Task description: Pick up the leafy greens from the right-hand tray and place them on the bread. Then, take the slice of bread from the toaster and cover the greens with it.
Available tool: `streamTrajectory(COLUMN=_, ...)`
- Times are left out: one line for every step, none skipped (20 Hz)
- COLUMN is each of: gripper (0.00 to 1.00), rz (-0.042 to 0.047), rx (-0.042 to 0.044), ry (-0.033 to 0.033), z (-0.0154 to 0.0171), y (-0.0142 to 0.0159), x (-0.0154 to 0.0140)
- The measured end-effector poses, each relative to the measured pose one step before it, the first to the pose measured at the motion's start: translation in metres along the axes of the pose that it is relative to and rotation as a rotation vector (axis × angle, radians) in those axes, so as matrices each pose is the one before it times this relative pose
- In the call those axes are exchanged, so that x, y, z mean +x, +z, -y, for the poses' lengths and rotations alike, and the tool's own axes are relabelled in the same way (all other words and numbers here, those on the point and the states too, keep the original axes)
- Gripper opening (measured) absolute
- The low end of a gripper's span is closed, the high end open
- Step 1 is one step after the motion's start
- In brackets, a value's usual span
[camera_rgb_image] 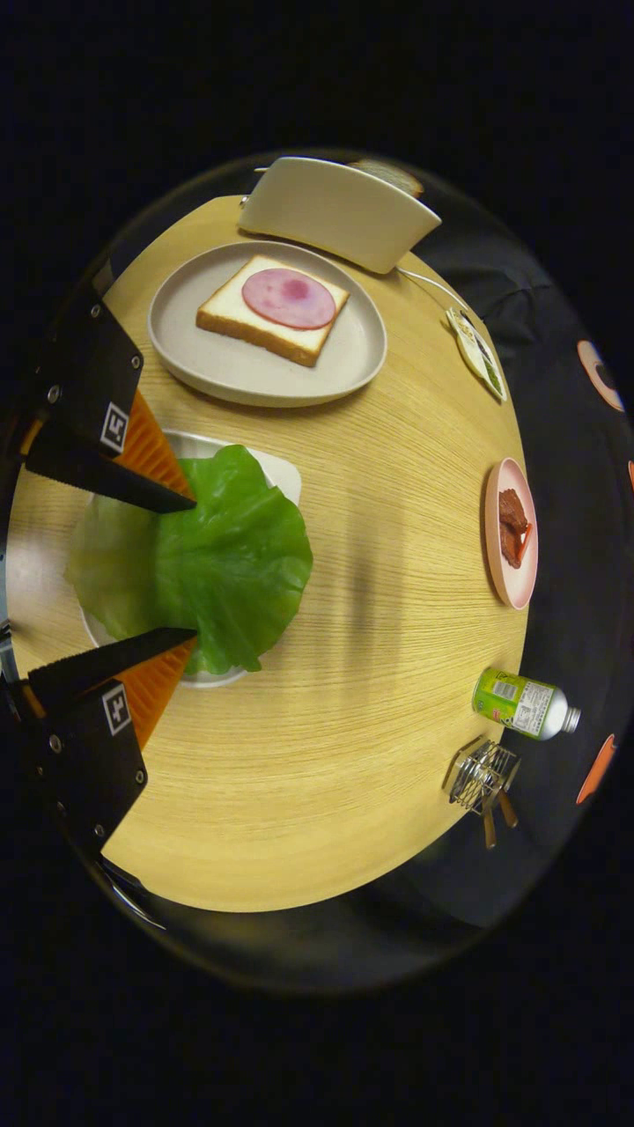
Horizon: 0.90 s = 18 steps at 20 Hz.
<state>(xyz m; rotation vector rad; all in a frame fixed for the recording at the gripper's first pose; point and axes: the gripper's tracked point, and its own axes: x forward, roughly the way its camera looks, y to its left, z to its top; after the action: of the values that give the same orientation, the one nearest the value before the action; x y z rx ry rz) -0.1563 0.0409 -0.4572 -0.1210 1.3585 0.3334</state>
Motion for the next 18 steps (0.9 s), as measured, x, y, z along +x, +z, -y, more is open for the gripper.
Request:
streamTrajectory(gripper=0.76, rz=-0.00171, rx=-0.00347, ry=0.00458, z=0.00054, y=0.00006, x=0.00312)
streamTrajectory(gripper=0.74, rz=0.00029, rx=-0.01654, ry=0.00396, z=0.00017, y=0.00007, x=0.00022)
streamTrajectory(gripper=0.68, rz=0.00669, rx=-0.02412, ry=0.00877, z=-0.0014, y=0.00026, x=0.00042)
streamTrajectory(gripper=0.63, rz=0.00825, rx=-0.01415, ry=0.00498, z=0.00044, y=0.00096, x=0.0)
streamTrajectory(gripper=0.53, rz=0.00137, rx=0.00863, ry=0.00043, z=0.00021, y=0.00033, x=-0.00027)
streamTrajectory(gripper=0.46, rz=0.00551, rx=0.01762, ry=-0.00175, z=-0.00017, y=0.0017, x=-0.00022)
streamTrajectory(gripper=0.32, rz=0.00372, rx=0.01753, ry=-0.0017, z=0.00113, y=0.00039, x=0.00133)
streamTrajectory(gripper=0.24, rz=-0.00154, rx=0.02028, ry=-0.00015, z=0.00101, y=-0.00029, x=-0.00032)
streamTrajectory(gripper=0.14, rz=0.00121, rx=0.01157, ry=0.00141, z=0.0006, y=-0.00065, x=-0.00059)
streamTrajectory(gripper=0.1, rz=-0.00369, rx=0.01258, ry=0.01018, z=-0.0006, y=-0.00031, x=0.00092)
streamTrajectory(gripper=0.06, rz=-0.00079, rx=0.00581, ry=0.01124, z=-0.0028, y=0.00007, x=-0.00322)
streamTrajectory(gripper=0.04, rz=-0.00175, rx=0.00756, ry=0.01848, z=-0.00503, y=0.00174, x=-0.00536)
streamTrajectory(gripper=0.04, rz=0.00884, rx=0.00792, ry=0.02096, z=-0.00606, y=0.00301, x=-0.00805)
streamTrajectory(gripper=0.04, rz=0.01656, rx=-0.00311, ry=0.01416, z=-0.00654, y=0.00571, x=-0.00928)
streamTrajectory(gripper=0.04, rz=0.02257, rx=-0.01638, ry=0.01536, z=-0.00759, y=0.00598, x=-0.00786)
streamTrajectory(gripper=0.04, rz=0.01598, rx=-0.01373, ry=0.00624, z=-0.00647, y=0.0058, x=-0.00719)
streamTrajectory(gripper=0.04, rz=0.00606, rx=-0.01196, ry=0.01608, z=-0.00844, y=0.00252, x=-0.00507)
streamTrajectory(gripper=0.04, rz=0.00592, rx=-0.00978, ry=0.01872, z=-0.00854, y=0.00534, x=-0.00403)
